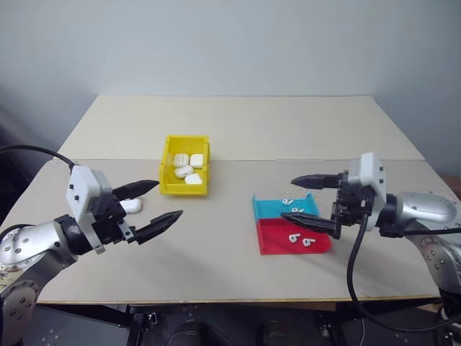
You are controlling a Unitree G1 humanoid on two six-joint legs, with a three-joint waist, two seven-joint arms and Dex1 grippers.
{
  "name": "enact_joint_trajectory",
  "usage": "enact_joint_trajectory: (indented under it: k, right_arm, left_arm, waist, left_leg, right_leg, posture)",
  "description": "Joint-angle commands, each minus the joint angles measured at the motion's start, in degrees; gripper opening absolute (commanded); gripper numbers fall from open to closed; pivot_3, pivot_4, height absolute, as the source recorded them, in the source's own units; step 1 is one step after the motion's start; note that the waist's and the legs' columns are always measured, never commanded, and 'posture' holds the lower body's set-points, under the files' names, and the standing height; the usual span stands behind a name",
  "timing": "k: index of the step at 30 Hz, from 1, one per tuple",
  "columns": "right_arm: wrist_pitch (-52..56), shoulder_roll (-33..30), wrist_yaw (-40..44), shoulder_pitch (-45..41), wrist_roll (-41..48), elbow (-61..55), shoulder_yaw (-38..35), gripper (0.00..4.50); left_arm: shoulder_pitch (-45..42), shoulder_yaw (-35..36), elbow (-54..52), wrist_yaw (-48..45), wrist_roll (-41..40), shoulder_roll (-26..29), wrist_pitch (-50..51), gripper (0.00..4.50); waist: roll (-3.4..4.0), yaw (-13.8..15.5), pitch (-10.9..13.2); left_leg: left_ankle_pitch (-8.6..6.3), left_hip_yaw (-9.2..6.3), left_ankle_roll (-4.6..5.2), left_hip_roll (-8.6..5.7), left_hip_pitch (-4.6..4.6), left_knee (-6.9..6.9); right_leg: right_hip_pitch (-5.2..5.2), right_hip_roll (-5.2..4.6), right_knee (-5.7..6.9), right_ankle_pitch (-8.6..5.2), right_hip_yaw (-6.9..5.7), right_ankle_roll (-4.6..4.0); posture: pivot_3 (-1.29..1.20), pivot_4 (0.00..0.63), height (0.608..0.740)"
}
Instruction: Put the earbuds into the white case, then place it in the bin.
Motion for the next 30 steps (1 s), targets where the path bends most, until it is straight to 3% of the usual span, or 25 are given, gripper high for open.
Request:
enact_joint_trajectory:
  k: [1,9,19,25,28,30]
  right_arm:
    - [-0.35,-0.71,0.02,-0.71,1.16,-1.50,-1.12,4.44]
    - [0.53,-0.79,-1.37,-0.62,1.97,-1.95,-1.51,4.44]
    - [0.54,1.36,-3.33,0.13,1.95,-2.47,-0.10,4.44]
    - [1.01,1.75,-3.57,-0.56,1.98,-1.86,0.59,4.44]
    - [0.96,1.90,-3.60,-0.68,1.82,-1.57,1.11,4.44]
    - [1.35,1.76,-3.49,-1.27,2.07,-1.16,1.14,4.44]
  left_arm:
    - [-0.54,1.10,-0.77,-0.32,-1.72,0.70,-0.52,4.50]
    - [-2.93,2.93,3.77,-0.86,-3.03,8.19,4.71,4.50]
    - [-3.85,7.61,1.36,10.24,-8.30,7.72,11.04,4.50]
    - [-10.14,4.35,-0.06,28.21,-9.94,13.85,25.71,4.50]
    - [-15.76,2.36,0.26,38.39,-12.05,12.02,31.70,4.50]
    - [-24.16,-0.75,4.63,45.56,-13.54,9.38,44.58,4.50]
  waist:
    - [0.00,0.00,0.00]
    - [0.00,0.00,0.00]
    - [0.00,-0.01,0.00]
    - [-0.07,0.05,0.04]
    - [-0.10,0.12,0.06]
    - [-0.15,0.25,0.08]
  left_leg:
    - [0.00,0.00,0.00,0.00,0.00,0.00]
    - [0.00,0.00,0.00,0.00,0.01,0.00]
    - [0.00,-0.02,0.00,0.01,0.00,-0.01]
    - [0.02,-0.10,-0.02,0.00,0.03,-0.01]
    - [0.01,-0.14,-0.02,-0.02,0.02,-0.02]
    - [0.02,-0.16,-0.02,-0.02,0.02,-0.02]
  right_leg:
    - [0.00,0.00,0.00,0.00,0.00,0.00]
    - [-0.01,0.00,0.02,0.00,0.00,0.00]
    - [-0.02,-0.01,0.02,0.00,0.01,0.00]
    - [0.01,-0.01,0.05,0.00,0.02,0.00]
    - [0.01,-0.02,0.03,0.00,0.04,0.00]
    - [0.02,-0.02,0.03,0.00,0.04,0.00]
  posture:
    - [0.00,0.150,0.740]
    - [0.00,0.150,0.740]
    - [0.00,0.150,0.740]
    - [0.00,0.150,0.740]
    - [0.00,0.150,0.740]
    - [0.00,0.150,0.740]
